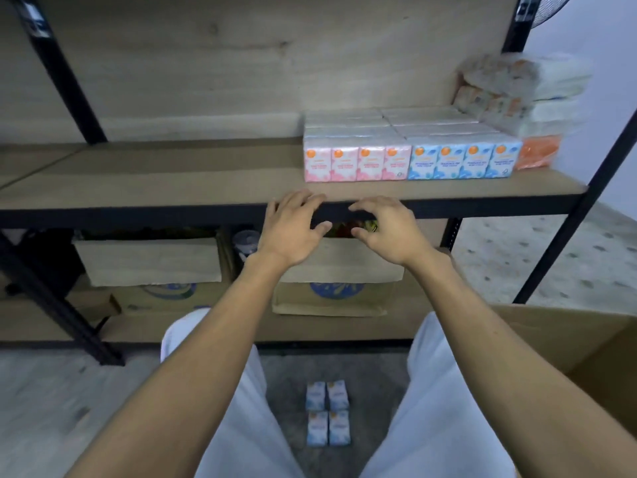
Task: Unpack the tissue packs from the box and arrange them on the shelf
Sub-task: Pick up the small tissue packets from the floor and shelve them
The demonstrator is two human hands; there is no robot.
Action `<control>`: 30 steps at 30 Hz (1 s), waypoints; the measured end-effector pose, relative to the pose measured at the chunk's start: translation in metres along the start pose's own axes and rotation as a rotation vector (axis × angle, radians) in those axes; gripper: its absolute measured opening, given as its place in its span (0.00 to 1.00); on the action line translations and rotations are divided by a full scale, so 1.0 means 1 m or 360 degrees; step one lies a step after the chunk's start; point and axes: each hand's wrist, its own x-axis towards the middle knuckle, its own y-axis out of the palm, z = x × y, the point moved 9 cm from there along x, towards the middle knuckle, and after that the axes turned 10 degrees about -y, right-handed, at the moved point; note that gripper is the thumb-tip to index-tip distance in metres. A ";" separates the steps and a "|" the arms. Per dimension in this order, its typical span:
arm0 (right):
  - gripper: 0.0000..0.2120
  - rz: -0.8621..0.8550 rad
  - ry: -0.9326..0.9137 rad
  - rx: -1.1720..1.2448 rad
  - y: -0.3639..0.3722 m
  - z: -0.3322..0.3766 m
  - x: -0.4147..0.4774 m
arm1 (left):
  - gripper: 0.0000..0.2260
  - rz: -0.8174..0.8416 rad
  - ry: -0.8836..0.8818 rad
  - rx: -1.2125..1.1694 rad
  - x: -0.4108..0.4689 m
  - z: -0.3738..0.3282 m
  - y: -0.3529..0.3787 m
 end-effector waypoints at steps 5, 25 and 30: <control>0.17 0.0093 0.0087 0.0086 0.056 0.011 -0.034 | 0.23 0.0123 -0.0096 -0.0045 -0.042 0.027 0.046; 0.12 0.0977 0.0973 0.0630 0.335 -0.044 -0.224 | 0.23 0.1260 -0.0825 -0.0446 -0.201 0.130 0.331; 0.15 0.0964 0.1248 0.0717 0.372 -0.047 -0.265 | 0.22 0.1322 -0.1024 -0.0590 -0.238 0.146 0.370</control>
